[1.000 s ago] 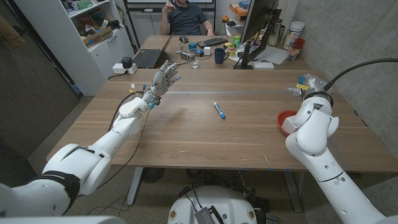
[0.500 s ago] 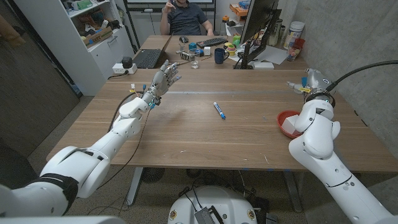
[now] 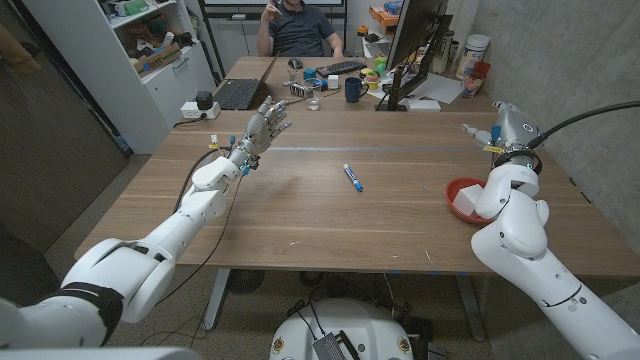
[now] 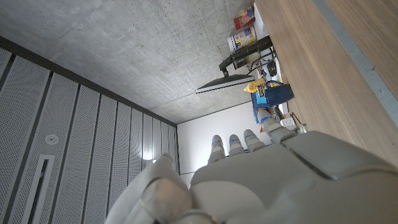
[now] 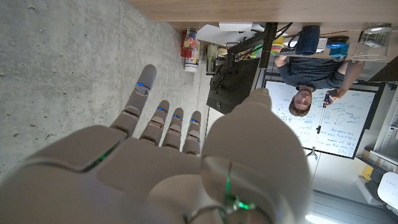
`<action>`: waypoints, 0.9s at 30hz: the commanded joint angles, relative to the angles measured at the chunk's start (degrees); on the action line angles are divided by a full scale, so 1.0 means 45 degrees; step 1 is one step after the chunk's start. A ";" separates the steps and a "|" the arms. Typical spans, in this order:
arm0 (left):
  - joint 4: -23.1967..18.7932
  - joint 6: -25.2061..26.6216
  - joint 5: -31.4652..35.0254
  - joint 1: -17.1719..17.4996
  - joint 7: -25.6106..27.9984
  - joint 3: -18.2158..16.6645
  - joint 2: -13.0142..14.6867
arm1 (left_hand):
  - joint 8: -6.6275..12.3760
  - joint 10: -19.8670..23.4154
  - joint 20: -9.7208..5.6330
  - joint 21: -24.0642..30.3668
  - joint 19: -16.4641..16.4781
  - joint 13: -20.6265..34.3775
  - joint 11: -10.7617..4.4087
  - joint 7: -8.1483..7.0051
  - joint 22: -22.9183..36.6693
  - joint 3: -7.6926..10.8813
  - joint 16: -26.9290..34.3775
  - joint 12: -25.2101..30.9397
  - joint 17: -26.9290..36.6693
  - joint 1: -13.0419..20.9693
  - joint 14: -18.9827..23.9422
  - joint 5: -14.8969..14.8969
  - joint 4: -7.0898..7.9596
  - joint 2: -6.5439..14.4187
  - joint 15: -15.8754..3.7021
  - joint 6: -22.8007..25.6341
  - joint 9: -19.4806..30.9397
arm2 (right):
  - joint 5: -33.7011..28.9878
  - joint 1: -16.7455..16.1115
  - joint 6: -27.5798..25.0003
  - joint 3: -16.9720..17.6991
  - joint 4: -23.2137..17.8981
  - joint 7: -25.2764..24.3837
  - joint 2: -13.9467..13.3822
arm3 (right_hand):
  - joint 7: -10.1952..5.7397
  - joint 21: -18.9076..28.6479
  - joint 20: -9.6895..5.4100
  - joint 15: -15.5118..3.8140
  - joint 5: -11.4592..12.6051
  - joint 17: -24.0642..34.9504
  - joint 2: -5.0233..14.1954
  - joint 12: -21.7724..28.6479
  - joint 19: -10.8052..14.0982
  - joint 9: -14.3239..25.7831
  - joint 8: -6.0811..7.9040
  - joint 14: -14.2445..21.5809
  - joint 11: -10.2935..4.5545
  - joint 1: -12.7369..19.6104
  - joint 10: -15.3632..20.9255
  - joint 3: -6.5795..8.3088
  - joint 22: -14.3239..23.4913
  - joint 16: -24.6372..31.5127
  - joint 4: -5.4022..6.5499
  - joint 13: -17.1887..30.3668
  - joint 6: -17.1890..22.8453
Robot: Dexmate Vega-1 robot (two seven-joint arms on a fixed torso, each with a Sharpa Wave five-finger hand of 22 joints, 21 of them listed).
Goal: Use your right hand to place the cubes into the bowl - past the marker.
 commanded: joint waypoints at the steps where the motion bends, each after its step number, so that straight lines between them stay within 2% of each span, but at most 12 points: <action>1: -0.0639 0.0130 0.0020 0.0307 0.0266 0.0009 0.0189 | -0.0044 -0.0014 0.0076 -0.0047 0.0094 0.0066 0.0041 -0.0025 0.0051 -0.0037 0.0077 0.0077 0.0038 0.0012 -0.0055 0.0063 -0.0011 0.0111 0.0032 0.0042 0.0048 | 0.2016 -0.0272 0.0017 -0.0037 -0.0258 -0.2468 -0.0828 | 0.0007 -0.0082 -0.0143 0.0022 0.0138 0.0032 0.0056 0.0091 0.0046 0.0051 -0.0098 -0.0046 0.0025 0.0111 0.0092 -0.0102 0.0032 0.0030 -0.0002 0.0011 -0.0028; 5: -0.0832 0.0144 0.0024 0.0414 0.0338 0.0010 0.0250 | -0.0035 -0.0013 0.0073 -0.0050 0.0095 0.0066 0.0053 -0.0011 0.0051 -0.0043 0.0076 0.0077 0.0039 0.0011 -0.0057 0.0063 -0.0010 0.0111 0.0035 0.0064 0.0048 | 0.2486 -0.0354 -0.0013 -0.0036 -0.0338 -0.2944 -0.1053 | 0.0072 -0.0187 -0.0168 0.0017 0.0160 0.0026 0.0073 0.0080 0.0087 0.0051 -0.0244 -0.0037 0.0016 0.0120 0.0079 -0.0133 0.0034 0.0040 -0.0008 0.0010 -0.0244; 9: -0.1219 0.0254 0.0042 0.0612 0.0528 -0.0001 0.0396 | -0.0035 -0.0014 0.0062 -0.0049 0.0106 0.0066 0.0056 -0.0023 0.0052 -0.0048 0.0076 0.0077 0.0038 0.0011 -0.0058 0.0063 -0.0010 0.0112 0.0025 0.0065 0.0048 | 0.3057 -0.0635 0.0413 0.0191 -0.0359 -0.3689 -0.1148 | 0.0070 -0.0249 -0.0181 0.0009 0.0174 0.0022 0.0081 0.0061 0.0106 0.0051 -0.0287 -0.0051 0.0010 0.0132 0.0038 -0.0151 0.0036 0.0038 -0.0015 0.0009 -0.0265; 11: -0.1421 0.0311 0.0019 0.0721 0.0609 -0.0022 0.0466 | -0.0035 -0.0002 0.0065 -0.0051 0.0108 0.0066 0.0037 -0.0019 0.0052 -0.0052 0.0075 0.0082 0.0038 0.0011 -0.0061 0.0063 -0.0010 0.0112 0.0032 0.0064 0.0048 | 0.3528 -0.0905 0.0982 0.0522 -0.0336 -0.4136 -0.1130 | 0.0044 -0.0278 -0.0191 0.0007 0.0180 0.0020 0.0085 0.0052 0.0113 0.0052 -0.0305 -0.0047 0.0013 0.0137 0.0019 -0.0159 0.0037 0.0040 -0.0018 0.0008 -0.0273; 21: -0.2159 0.0457 0.0002 0.1143 0.0938 -0.0067 0.0742 | -0.0037 -0.0010 0.0073 -0.0062 0.0103 0.0066 0.0035 -0.0019 0.0053 -0.0065 0.0076 0.0078 0.0038 0.0012 -0.0058 0.0065 -0.0009 0.0115 0.0024 0.0063 0.0048 | 0.4347 -0.0959 0.1004 0.0493 -0.0415 -0.4819 -0.1547 | 0.0038 -0.0430 -0.0242 -0.0038 0.0210 0.0011 0.0098 0.0072 0.0179 0.0056 -0.0328 -0.0009 0.0010 0.0138 0.0088 -0.0218 0.0042 0.0058 -0.0023 0.0006 -0.0117; 22: -0.2286 0.0506 -0.0035 0.1226 0.0967 -0.0085 0.0788 | -0.0035 -0.0010 0.0073 -0.0063 0.0103 0.0066 0.0039 -0.0019 0.0053 -0.0066 0.0076 0.0078 0.0038 0.0012 -0.0060 0.0065 -0.0009 0.0115 0.0034 0.0067 0.0048 | 0.4608 -0.1169 0.1527 0.0725 -0.0359 -0.5097 -0.1515 | 0.0038 -0.0442 -0.0232 -0.0036 0.0213 0.0010 0.0102 0.0072 0.0185 0.0056 -0.0329 -0.0007 0.0011 0.0138 0.0090 -0.0222 0.0042 0.0059 -0.0023 0.0006 -0.0101; 27: -0.2607 0.0531 0.0027 0.1410 0.1187 -0.0105 0.0934 | -0.0037 0.0004 0.0064 -0.0067 0.0107 0.0066 0.0051 -0.0022 0.0053 -0.0074 0.0075 0.0084 0.0038 0.0013 -0.0061 0.0066 -0.0009 0.0117 0.0041 0.0063 0.0048 | 0.5424 -0.1442 0.2356 0.1184 -0.0293 -0.5545 -0.1388 | 0.0036 -0.0505 -0.0256 -0.0075 0.0226 0.0007 0.0115 0.0085 0.0213 0.0057 -0.0351 0.0057 0.0018 0.0143 0.0134 -0.0242 0.0045 0.0083 -0.0026 0.0005 -0.0066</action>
